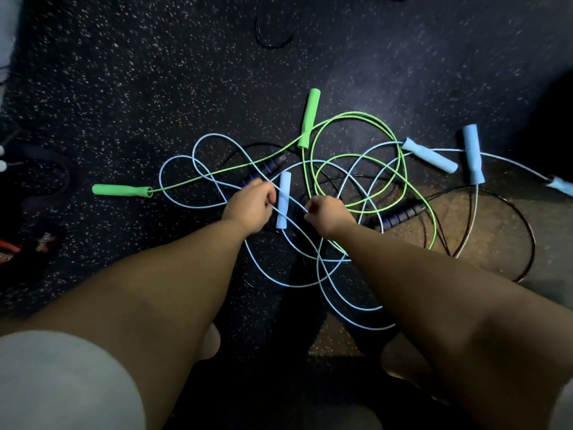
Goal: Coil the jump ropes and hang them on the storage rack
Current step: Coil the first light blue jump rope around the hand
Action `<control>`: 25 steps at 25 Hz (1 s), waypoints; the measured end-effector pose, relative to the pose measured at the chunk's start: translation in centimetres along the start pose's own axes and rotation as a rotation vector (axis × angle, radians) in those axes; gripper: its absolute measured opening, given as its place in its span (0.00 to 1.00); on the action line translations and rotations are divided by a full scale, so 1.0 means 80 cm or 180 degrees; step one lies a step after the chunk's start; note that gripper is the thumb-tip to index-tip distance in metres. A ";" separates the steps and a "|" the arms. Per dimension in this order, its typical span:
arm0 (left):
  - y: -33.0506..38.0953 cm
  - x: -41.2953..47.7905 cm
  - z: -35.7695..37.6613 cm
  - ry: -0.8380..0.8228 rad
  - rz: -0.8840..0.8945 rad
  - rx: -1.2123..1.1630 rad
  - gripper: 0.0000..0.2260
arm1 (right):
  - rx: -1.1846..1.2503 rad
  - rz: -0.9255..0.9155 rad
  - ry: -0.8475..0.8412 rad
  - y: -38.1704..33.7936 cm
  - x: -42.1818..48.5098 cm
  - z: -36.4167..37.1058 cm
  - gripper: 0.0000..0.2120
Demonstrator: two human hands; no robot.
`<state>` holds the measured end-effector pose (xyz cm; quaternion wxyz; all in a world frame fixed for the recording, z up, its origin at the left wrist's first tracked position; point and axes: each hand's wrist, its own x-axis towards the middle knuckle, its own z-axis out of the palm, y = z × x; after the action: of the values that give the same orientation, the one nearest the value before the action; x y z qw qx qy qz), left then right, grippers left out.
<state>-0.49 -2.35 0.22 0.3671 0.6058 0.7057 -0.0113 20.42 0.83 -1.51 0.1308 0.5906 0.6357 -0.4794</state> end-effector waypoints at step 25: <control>0.056 -0.007 -0.039 0.0045 0.0914 0.0573 0.11 | 0.0370 -0.0499 -0.0054 -0.015 -0.044 -0.053 0.15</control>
<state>1.78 -0.17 4.73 0.3042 0.7309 0.6107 -0.0177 21.97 2.07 3.78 0.0637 0.5416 0.6500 -0.5293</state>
